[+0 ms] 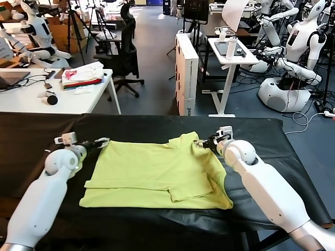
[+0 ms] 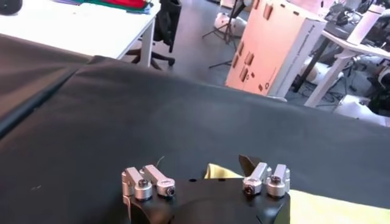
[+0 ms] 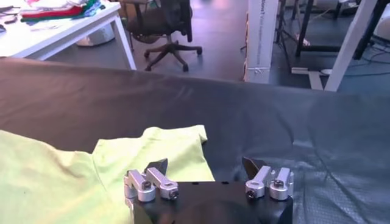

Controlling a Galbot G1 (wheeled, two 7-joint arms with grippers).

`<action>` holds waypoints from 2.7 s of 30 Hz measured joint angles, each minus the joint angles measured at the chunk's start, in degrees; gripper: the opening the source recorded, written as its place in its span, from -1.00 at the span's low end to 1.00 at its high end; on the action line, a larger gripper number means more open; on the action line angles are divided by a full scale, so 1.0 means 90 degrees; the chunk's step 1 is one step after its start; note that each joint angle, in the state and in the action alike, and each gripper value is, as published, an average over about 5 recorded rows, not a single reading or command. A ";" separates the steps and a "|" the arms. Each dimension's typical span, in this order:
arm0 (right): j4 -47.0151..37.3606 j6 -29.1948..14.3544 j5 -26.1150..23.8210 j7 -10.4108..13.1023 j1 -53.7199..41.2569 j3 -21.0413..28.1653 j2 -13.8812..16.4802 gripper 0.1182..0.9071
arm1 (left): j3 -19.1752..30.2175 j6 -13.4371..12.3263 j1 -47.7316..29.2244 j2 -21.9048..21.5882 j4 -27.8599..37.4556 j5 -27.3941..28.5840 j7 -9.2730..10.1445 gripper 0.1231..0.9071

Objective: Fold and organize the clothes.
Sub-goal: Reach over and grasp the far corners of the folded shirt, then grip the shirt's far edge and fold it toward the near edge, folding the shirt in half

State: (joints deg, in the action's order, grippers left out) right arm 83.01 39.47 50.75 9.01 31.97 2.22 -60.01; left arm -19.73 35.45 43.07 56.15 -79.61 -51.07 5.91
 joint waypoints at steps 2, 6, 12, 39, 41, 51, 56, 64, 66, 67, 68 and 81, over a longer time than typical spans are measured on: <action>-0.0013 0.0008 0.0000 0.0005 0.0004 -0.0007 -0.0023 0.80 | 0.0030 -0.0003 0.0004 0.0006 0.0017 0.0030 -0.0003 1.00; -0.0033 0.0029 0.0000 0.0017 0.0025 -0.0010 -0.0057 0.68 | 0.0087 -0.0008 -0.0023 0.0044 0.0061 0.0049 -0.0008 0.98; -0.0060 0.0033 0.0000 0.0017 0.0069 -0.0053 -0.0078 0.10 | 0.0142 -0.0020 -0.0082 0.0103 0.0115 0.0052 -0.0018 0.58; 0.0465 -0.0383 0.0173 0.0005 0.0417 -0.0621 0.0032 -0.95 | 0.0018 -0.0084 0.0088 0.0003 -0.0237 0.0023 -0.0084 -0.93; 0.0603 -0.0383 0.0223 0.0006 0.0507 -0.0698 0.0093 -0.95 | -0.0056 -0.0077 0.0202 -0.0055 -0.0391 -0.0038 -0.0072 -0.93; 0.1484 -0.0314 0.0457 0.0035 0.1152 -0.1127 0.0480 -0.95 | -0.0712 -0.0024 0.1263 -0.0430 -0.1700 -0.0542 0.0040 -0.93; 0.2107 -0.0197 0.0606 0.0078 0.1613 -0.1420 0.0780 -0.95 | -0.1132 -0.0024 0.1942 -0.0575 -0.2412 -0.0677 0.0064 -0.93; 0.3104 -0.0066 0.0852 0.0130 0.2553 -0.2045 0.1339 -0.95 | -0.1718 -0.0024 0.2903 -0.0577 -0.3378 -0.0796 0.0113 -0.93; 0.3285 -0.0030 0.0869 0.0147 0.2789 -0.2184 0.1473 -0.95 | -0.1840 -0.0029 0.3092 -0.0539 -0.3509 -0.0789 0.0127 -0.93; 0.3364 -0.0012 0.0886 0.0165 0.2896 -0.2242 0.1532 -0.95 | -0.1898 -0.0033 0.3184 -0.0518 -0.3571 -0.0786 0.0130 -0.93; 0.3435 0.0007 0.0905 0.0189 0.2996 -0.2293 0.1586 -0.95 | -0.1952 -0.0036 0.3273 -0.0497 -0.3628 -0.0784 0.0132 -0.93; 0.4083 0.0302 0.0789 0.0469 0.4132 -0.2576 0.1975 -0.95 | -0.2748 -0.0060 0.4638 -0.0255 -0.4387 -0.0743 0.0191 -0.93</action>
State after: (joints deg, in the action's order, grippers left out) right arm 119.75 42.18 57.85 13.23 69.16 -20.96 -42.24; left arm -44.47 34.92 84.81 53.85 -119.10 -57.76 7.63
